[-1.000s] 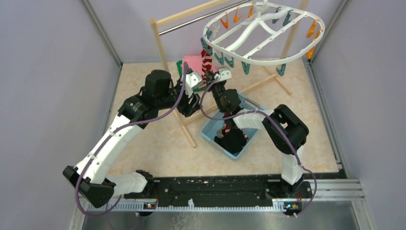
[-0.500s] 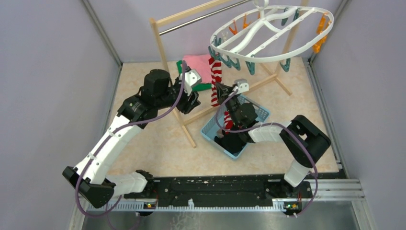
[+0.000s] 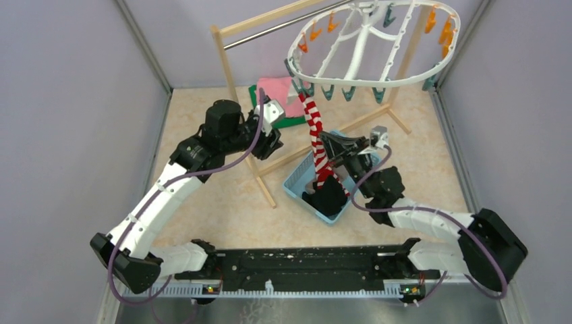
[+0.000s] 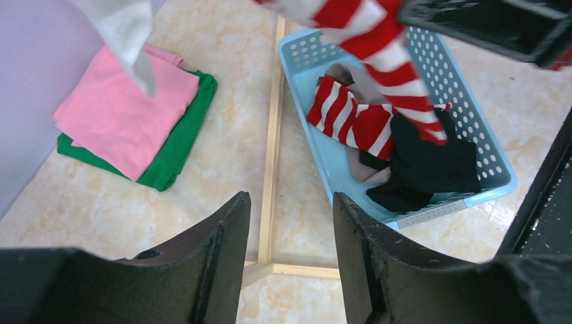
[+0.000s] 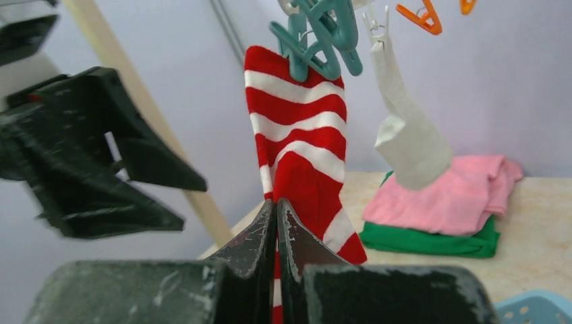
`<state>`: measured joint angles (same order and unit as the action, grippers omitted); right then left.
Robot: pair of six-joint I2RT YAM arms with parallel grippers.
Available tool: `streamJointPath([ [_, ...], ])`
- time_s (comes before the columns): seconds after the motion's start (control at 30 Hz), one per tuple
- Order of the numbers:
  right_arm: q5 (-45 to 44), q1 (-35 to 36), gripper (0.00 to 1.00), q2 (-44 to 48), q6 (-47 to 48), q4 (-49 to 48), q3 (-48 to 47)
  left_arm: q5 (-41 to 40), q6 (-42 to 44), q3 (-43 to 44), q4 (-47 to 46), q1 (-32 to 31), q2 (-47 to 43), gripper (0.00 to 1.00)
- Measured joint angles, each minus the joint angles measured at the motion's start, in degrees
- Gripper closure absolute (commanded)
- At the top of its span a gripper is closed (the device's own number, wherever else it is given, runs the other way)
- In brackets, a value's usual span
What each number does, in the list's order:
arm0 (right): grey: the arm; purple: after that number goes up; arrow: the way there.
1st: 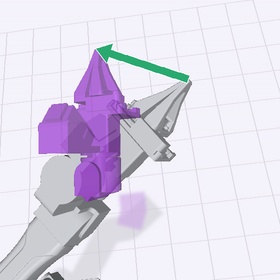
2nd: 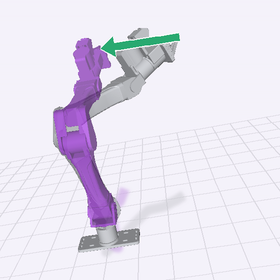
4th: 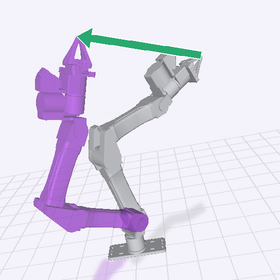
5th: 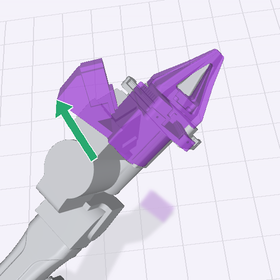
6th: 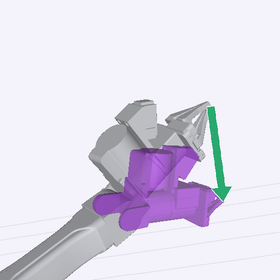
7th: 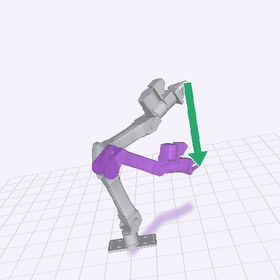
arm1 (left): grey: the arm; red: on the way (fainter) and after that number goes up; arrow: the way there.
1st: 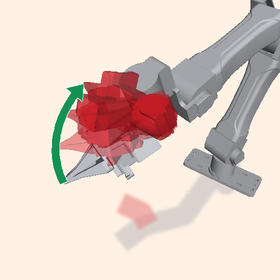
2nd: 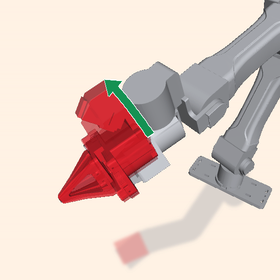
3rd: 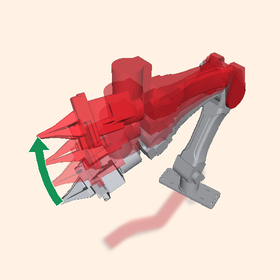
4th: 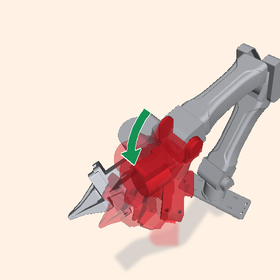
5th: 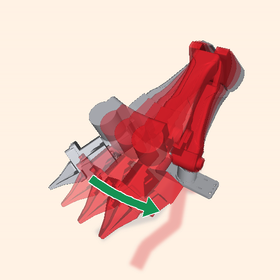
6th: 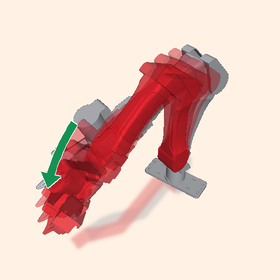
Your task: Remove the socks clipped to the hanger
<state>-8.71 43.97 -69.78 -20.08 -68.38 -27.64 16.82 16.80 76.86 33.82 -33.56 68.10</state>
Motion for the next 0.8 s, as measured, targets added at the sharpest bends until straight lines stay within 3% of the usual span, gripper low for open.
streamJointPath([
  [0.17, 1.9, 0.0, 1.0, 12.5, -5.7, 6.6, 6.9, -0.5, 0.0, 0.0, -1.6, 1.2, 0.3, 0.46],
  [0.3, 1.8, 0.0, 1.0, 19.7, -7.2, 13.9, 9.5, -0.2, -0.4, 0.0, -2.2, 1.5, 0.6, 0.27],
  [0.43, 1.4, -0.2, 1.0, 25.7, -7.6, 20.6, 10.5, 5.7, -2.0, 0.0, -2.6, 1.6, 0.2, 0.14],
  [0.6, 3.4, -0.7, 1.0, 26.8, -9.3, 23.9, 10.3, 13.7, -3.3, -0.2, -3.0, 1.6, -0.7, 0.1],
  [0.8, 10.0, -1.5, 1.0, 24.6, -15.4, 24.7, 7.9, 20.5, -3.3, -2.2, -2.8, 1.1, 1.5, 0.13],
])
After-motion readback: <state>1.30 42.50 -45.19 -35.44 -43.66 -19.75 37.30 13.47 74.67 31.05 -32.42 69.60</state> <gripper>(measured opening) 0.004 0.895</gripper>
